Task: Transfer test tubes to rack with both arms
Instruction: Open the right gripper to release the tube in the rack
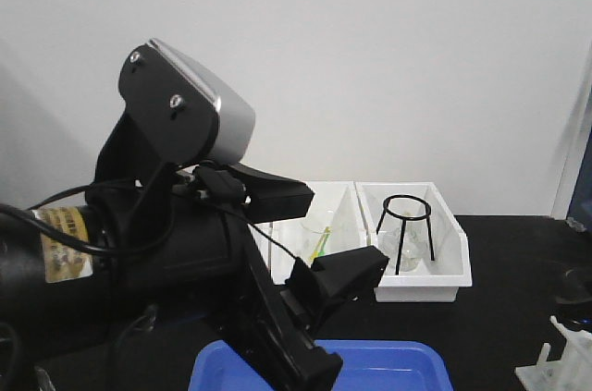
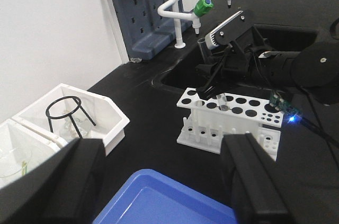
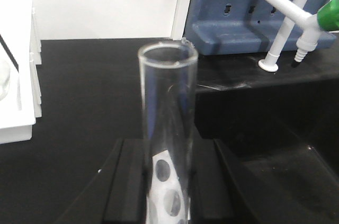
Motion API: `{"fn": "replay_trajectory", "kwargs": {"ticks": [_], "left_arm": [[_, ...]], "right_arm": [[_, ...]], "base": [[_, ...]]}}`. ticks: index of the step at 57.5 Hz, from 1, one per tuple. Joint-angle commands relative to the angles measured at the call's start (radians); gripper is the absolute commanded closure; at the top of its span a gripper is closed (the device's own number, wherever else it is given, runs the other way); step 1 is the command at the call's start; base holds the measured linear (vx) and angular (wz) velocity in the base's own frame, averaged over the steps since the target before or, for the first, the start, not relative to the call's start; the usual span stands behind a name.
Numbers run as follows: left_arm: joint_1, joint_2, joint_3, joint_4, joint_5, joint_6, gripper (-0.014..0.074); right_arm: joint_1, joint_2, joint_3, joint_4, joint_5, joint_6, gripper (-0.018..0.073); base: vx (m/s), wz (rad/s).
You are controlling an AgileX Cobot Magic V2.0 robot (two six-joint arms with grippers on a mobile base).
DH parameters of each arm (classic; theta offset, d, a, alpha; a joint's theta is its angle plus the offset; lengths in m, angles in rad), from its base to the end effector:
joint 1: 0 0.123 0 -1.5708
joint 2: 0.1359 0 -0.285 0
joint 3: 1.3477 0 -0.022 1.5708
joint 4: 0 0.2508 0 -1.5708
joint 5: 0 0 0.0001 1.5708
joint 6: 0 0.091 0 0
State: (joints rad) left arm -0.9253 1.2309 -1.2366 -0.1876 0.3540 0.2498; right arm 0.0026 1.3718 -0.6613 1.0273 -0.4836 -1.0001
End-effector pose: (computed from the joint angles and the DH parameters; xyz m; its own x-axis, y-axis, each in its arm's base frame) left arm 0.1624 -0.2254 0.4242 -0.0902 0.2417 -0.9661 0.8437 0.5340 0.0548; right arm 0.2768 -0.0354 0.2496 -0.3608 -0.0268 -0.9323 0.3603 0.9180 -0.1658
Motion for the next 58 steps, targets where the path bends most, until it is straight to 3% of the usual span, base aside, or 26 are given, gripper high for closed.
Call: {"fn": "replay_trajectory", "kwargs": {"ticks": [1, 11, 49, 58], "left_arm": [[0.0, -0.025, -0.032, -0.006, -0.074, 0.001, 0.0036], [0.0, -0.025, -0.032, -0.006, -0.074, 0.001, 0.0036], [0.0, -0.025, -0.032, -0.006, -0.074, 0.001, 0.0036], [0.0, -0.025, -0.032, -0.007, -0.074, 0.0, 0.0036]], "right_arm": [[-0.005, -0.006, -0.033, -0.072, -0.058, 0.029, 0.0565], [-0.005, 0.029, -0.032, -0.079, -0.058, 0.075, 0.0565], [-0.005, 0.166, -0.032, -0.019, -0.049, 0.075, 0.0561], [-0.005, 0.175, -0.032, -0.022, -0.037, 0.075, 0.0515]], "base": [[0.0, 0.0], [0.0, 0.0], [0.0, 0.0], [0.0, 0.0]]}}
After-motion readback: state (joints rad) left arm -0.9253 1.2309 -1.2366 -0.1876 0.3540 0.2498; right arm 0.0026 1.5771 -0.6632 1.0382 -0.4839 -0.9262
